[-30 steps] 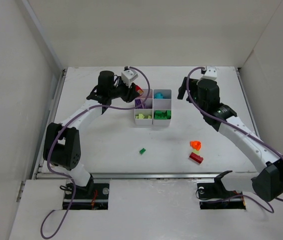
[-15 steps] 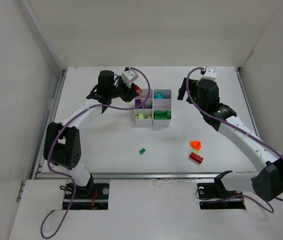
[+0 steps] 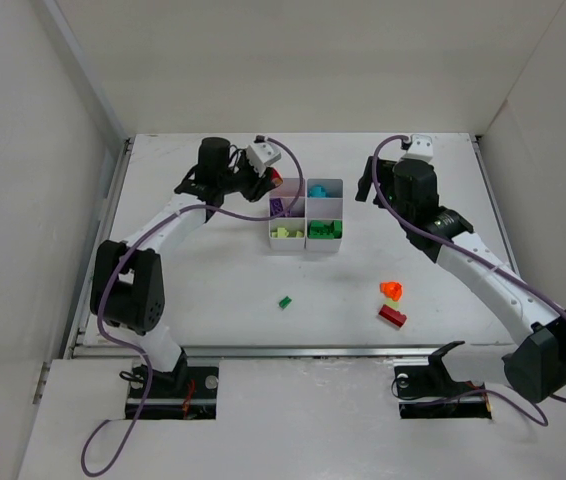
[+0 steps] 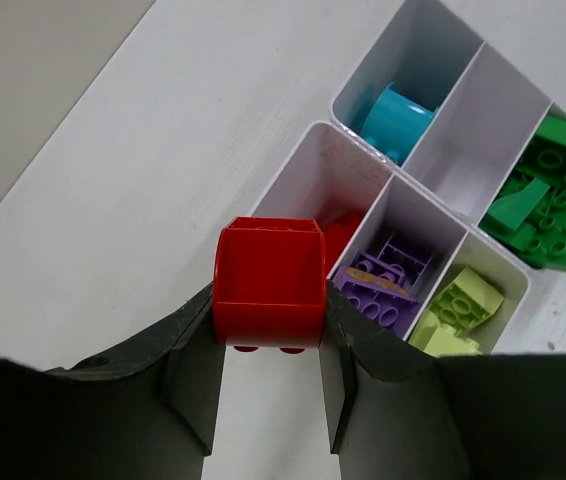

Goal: Sort the legos into containers by color

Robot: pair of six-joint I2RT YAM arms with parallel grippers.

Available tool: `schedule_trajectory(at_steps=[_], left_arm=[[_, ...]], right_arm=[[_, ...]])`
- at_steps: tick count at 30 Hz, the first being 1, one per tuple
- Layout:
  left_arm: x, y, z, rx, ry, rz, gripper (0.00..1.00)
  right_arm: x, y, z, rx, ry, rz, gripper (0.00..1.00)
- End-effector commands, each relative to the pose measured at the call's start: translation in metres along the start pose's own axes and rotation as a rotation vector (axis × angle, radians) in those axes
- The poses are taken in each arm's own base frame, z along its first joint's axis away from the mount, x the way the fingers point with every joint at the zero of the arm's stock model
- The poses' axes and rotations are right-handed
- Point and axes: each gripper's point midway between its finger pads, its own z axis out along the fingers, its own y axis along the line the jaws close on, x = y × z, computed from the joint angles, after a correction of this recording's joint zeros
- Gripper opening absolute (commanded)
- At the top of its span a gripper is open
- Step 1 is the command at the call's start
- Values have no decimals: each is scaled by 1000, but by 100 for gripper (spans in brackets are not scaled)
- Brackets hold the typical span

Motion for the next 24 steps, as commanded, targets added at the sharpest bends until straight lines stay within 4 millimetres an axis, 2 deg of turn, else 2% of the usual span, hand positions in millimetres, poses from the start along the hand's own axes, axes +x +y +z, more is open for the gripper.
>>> schedule_trajectory(at_steps=[1, 3, 4, 5, 7, 10, 11, 12, 14, 15, 17, 18, 19, 20, 21, 22, 24], left_arm=[[-20, 0, 1, 67, -28, 177, 0], [-13, -1, 4, 113, -9, 297, 0], [-20, 0, 3, 121, -17, 336, 0], [-9, -3, 7, 150, 7, 336, 0], [-14, 1, 11, 156, -3, 374, 0], [-9, -1, 19, 194, 5, 367, 0], [-15, 2, 20, 201, -6, 405, 0], [-2, -1, 24, 232, 31, 392, 0], [1, 0, 26, 251, 47, 416, 0], [11, -2, 29, 274, 71, 418, 0], [10, -1, 29, 280, 76, 424, 0], [10, 1, 32, 284, 80, 420, 4], [14, -2, 33, 304, 83, 415, 13], [12, -2, 32, 305, 84, 414, 23], [7, -2, 31, 309, 75, 414, 41], [14, -5, 32, 324, 91, 407, 49], [12, -7, 31, 336, 87, 400, 59]], right_arm=[[-8, -3, -1, 17, -19, 2, 100], [-8, -3, -1, 17, -19, 2, 100], [-10, -3, -3, 14, -27, 5, 100], [-10, -3, -3, 14, -27, 5, 100], [-7, -2, 0, 9, -14, 1, 100], [-6, 0, 0, -1, -10, 1, 100], [-6, 0, 0, -1, -10, 1, 100], [-6, 0, 0, -1, -10, 1, 100], [-6, 0, 0, -1, -10, 1, 100], [-9, 0, -3, -4, -18, 4, 100], [-5, -1, -2, -1, -10, 1, 100], [-5, -1, -2, -1, -10, 1, 100], [-5, -1, -2, -1, -10, 1, 100], [-3, -2, -3, 2, -2, -2, 100], [-3, -2, -3, 2, -2, -3, 100], [-3, -2, -3, 2, -2, -12, 100], [-4, -2, -4, 3, 0, -13, 100]])
